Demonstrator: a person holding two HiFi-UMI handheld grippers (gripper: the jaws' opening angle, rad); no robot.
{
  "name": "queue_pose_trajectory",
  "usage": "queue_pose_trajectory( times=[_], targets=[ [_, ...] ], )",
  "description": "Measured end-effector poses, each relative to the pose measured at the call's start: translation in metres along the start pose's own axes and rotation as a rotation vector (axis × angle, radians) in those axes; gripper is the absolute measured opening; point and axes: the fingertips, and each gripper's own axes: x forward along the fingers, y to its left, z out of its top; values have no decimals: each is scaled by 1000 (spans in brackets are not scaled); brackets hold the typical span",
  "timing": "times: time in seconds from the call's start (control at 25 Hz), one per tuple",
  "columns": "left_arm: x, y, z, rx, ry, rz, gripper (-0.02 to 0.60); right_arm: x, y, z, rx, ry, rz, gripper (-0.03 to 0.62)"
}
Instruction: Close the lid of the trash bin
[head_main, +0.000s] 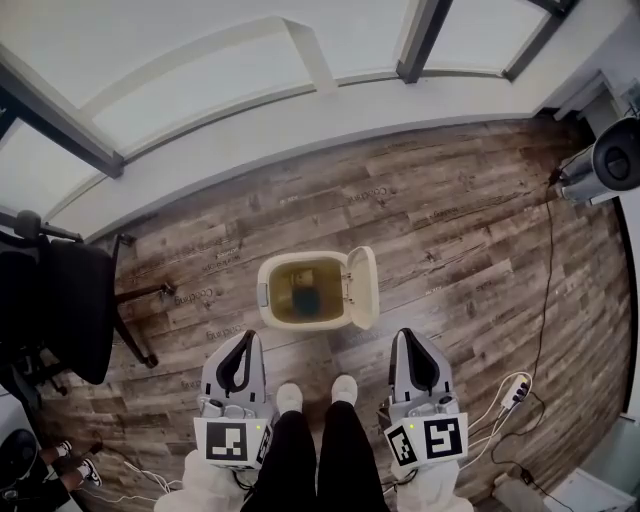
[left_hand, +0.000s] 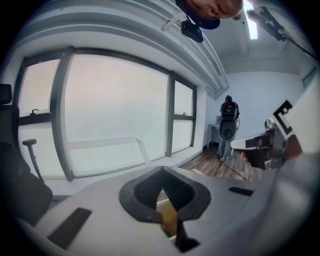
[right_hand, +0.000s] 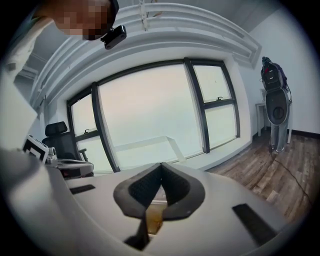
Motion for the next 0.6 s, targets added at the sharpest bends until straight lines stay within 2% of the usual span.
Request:
queue_pose_trajectory(
  times=[0.28,0.6],
  targets=[
    [29,-5,-30,-10,9,16,9,26,-31,-42,-25,41,-1,23],
    [29,-4,-47,-24,25,18,9,62,-63,-85,-9,92,-14,23]
  ],
)
